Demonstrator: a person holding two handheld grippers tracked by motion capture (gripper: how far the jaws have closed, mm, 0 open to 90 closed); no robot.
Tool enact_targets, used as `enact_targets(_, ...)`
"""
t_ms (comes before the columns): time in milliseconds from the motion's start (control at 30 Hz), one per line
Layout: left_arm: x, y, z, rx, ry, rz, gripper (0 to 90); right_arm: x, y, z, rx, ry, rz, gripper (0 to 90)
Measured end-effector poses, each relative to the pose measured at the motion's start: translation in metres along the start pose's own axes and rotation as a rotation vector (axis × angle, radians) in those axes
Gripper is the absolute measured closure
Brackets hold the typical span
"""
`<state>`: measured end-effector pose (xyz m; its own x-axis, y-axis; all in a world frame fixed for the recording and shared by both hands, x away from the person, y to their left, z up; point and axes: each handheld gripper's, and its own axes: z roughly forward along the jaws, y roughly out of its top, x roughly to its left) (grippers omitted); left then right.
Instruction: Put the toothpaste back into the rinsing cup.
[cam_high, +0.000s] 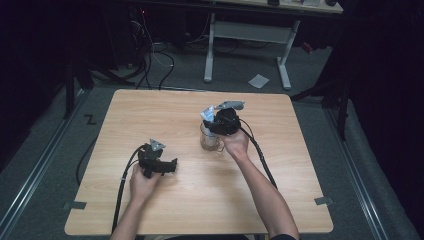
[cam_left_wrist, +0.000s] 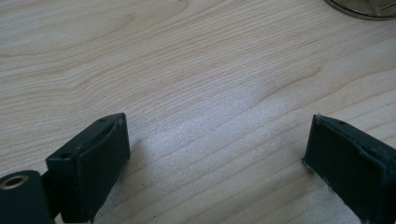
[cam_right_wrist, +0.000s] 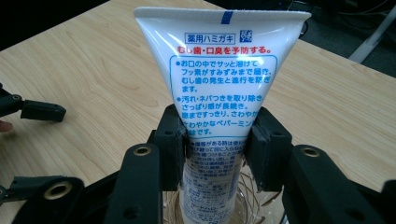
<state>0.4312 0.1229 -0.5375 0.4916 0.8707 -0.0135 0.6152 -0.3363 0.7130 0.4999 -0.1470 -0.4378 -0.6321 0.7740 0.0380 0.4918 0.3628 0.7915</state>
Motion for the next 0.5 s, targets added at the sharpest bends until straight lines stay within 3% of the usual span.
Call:
enact_targets(267, 0.000, 0.000, 0.000, 0.000, 0.000, 0.000, 6.8, -0.001, -0.007, 0.003, 0.020, -0.009, 0.005, 59.6)
enact_targets(500, 0.000, 0.000, 0.000, 0.000, 0.000, 0.000, 6.8, -0.003, -0.011, 0.002, 0.006, 0.000, 0.012, 57.7)
